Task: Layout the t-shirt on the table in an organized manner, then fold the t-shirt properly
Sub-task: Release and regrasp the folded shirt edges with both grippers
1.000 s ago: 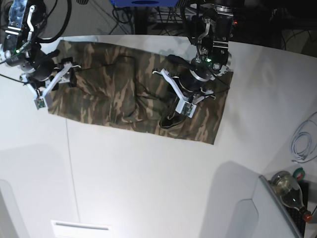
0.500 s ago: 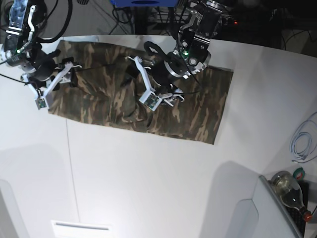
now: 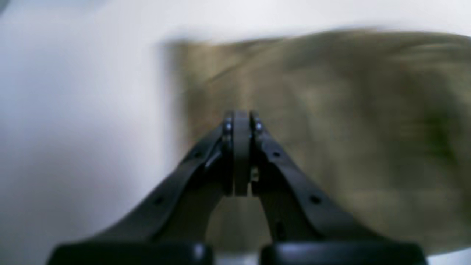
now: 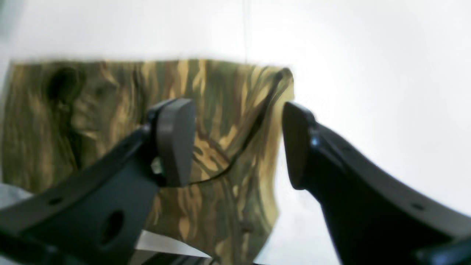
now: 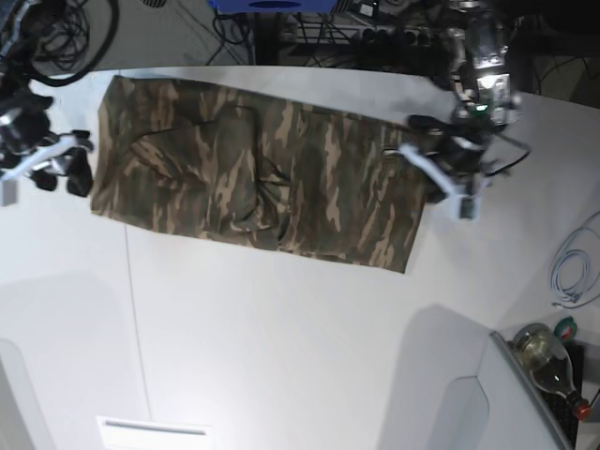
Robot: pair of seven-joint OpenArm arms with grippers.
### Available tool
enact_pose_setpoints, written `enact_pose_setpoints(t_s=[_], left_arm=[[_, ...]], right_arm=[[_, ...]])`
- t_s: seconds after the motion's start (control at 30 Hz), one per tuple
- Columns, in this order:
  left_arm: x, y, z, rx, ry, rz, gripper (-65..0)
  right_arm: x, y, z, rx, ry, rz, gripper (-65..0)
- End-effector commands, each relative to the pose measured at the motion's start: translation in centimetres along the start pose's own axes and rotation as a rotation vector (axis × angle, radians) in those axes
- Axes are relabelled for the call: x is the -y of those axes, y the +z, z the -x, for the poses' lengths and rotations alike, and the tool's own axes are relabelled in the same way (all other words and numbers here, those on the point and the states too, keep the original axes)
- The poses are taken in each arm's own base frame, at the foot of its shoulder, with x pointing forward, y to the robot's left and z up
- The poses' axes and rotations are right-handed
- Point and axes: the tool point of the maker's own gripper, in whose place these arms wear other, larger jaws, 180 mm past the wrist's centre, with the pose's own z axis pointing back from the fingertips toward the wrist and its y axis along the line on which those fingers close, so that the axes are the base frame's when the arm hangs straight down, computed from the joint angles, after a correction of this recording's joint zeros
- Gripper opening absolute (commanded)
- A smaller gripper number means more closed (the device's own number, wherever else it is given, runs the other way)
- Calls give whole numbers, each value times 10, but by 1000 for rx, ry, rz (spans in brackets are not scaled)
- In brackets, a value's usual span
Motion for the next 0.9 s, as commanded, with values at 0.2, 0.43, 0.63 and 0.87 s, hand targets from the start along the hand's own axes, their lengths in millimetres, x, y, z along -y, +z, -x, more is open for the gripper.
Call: enact_pose_setpoints(t_s=[0.2,0.43,0.63,0.87], left_arm=[[-78,-2,-2,2,6,-66,-650],[-91,-29,-13,26,50,-55,-650],[-28,-65,0,34,15,111,-650],[4,-76,5,36,-17,137,-650]], right_arm=[[36,-22,31,-110,-149,-71,-66],[43,-45,75,-235,-250,-125,-66],[7,-51,109,-379,-201,-216,-66],[-12,-58,111,-406,-167,-266,-68]])
